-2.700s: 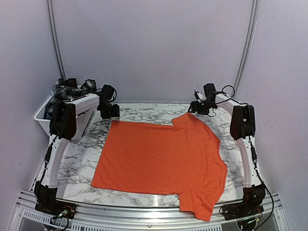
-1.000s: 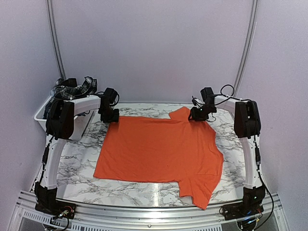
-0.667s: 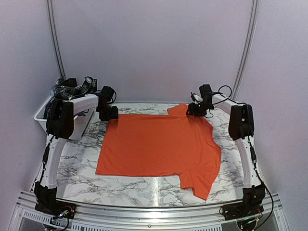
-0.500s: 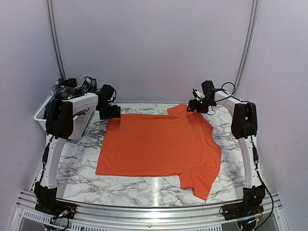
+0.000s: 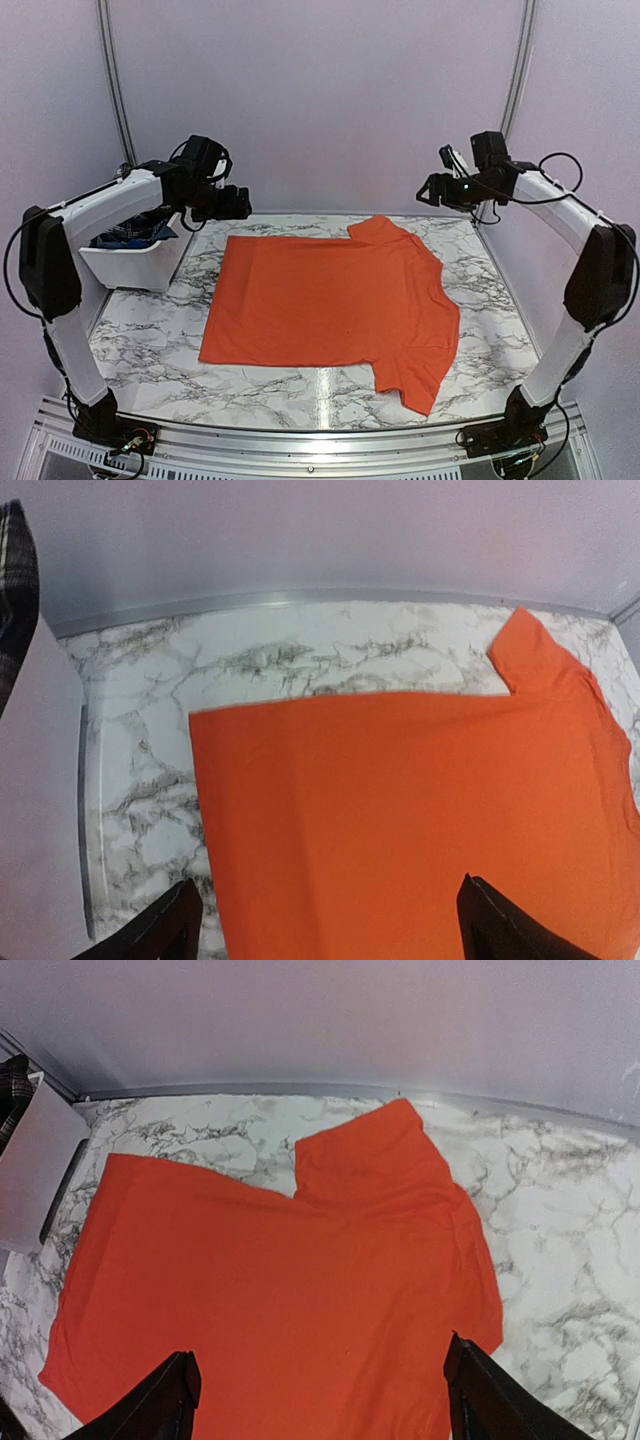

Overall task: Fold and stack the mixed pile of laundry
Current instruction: Pick up the flattened T-shirt from the center of the board.

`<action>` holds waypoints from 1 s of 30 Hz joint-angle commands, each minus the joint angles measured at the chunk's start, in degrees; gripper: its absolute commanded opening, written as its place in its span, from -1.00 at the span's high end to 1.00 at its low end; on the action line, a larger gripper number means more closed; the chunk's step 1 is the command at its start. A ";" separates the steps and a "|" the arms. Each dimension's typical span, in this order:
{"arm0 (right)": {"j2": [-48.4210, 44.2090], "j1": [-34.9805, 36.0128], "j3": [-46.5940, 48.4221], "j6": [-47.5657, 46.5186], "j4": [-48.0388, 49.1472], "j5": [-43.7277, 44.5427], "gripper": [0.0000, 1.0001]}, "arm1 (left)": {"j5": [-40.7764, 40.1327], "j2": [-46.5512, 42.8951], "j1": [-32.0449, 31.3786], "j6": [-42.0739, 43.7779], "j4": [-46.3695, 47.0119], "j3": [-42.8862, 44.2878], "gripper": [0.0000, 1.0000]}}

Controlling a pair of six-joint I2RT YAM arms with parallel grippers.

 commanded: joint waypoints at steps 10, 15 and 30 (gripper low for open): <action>-38.58 5.95 -44.47 16.90 -3.75 -0.90 -0.49 | -6.67 -33.25 -12.13 -21.46 0.36 -42.50 -0.80; -47.70 8.37 -55.32 24.95 -7.34 0.72 -0.33 | -8.35 -38.41 -15.69 -29.46 0.53 -49.89 -0.77; -50.21 20.81 -66.70 41.69 -8.39 3.31 0.14 | -11.31 -32.50 -16.36 -40.23 0.24 -50.04 -0.72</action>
